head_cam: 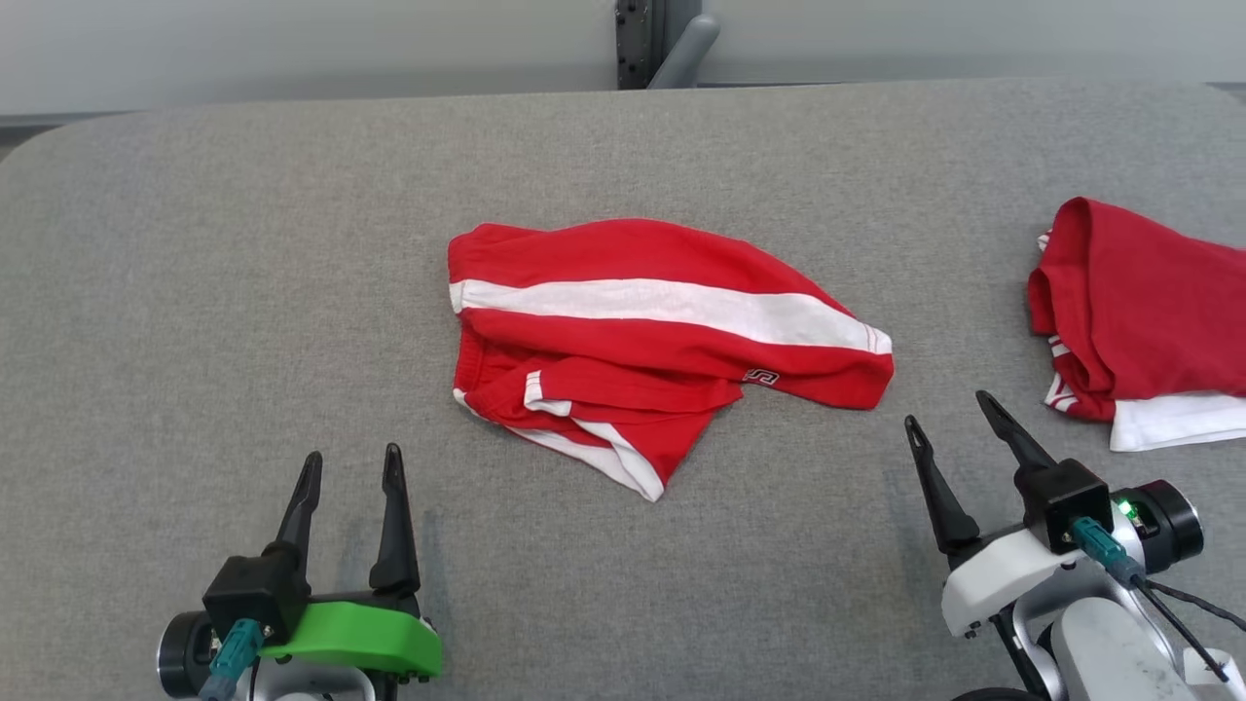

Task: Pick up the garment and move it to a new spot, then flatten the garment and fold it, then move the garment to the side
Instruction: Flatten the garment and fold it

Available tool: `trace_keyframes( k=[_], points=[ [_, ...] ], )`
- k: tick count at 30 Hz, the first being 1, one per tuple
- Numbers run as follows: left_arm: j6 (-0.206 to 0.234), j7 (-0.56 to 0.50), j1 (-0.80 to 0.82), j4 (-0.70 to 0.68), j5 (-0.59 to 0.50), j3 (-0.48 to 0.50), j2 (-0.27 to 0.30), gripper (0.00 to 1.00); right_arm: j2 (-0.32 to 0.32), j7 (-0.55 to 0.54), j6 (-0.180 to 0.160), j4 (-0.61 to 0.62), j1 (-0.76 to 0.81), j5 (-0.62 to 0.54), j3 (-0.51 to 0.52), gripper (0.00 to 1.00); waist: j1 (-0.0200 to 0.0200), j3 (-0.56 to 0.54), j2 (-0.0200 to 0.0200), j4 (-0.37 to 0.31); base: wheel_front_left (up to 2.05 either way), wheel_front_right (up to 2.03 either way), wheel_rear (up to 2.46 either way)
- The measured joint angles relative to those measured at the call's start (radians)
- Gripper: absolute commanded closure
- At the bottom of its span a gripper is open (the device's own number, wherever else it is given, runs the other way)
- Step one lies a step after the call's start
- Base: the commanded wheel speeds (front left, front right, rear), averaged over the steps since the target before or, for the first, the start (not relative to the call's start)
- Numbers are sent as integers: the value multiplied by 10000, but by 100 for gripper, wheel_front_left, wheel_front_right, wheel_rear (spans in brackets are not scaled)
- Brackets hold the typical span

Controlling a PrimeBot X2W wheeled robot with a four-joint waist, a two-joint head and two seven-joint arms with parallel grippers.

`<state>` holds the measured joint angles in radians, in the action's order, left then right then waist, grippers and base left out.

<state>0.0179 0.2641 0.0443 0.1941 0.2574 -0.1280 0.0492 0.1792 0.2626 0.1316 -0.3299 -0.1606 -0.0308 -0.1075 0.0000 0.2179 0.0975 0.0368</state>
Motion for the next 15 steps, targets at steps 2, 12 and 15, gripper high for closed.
trace_keyframes(
  k=[2,12,15],
  points=[
    [0,0,-100,-50,-46,92,-2,0,-221,0,0,314,173,215,173,0,0,-201,0,-126,0,0,0],
    [-10,0,-458,-307,-493,516,0,0,-844,0,0,1400,765,941,729,0,0,-1044,1,-783,0,0,0],
    [-10,0,-630,-313,-579,596,-2,0,-965,0,0,1453,989,1007,800,0,0,-1220,0,-942,0,0,0]
  ],
)
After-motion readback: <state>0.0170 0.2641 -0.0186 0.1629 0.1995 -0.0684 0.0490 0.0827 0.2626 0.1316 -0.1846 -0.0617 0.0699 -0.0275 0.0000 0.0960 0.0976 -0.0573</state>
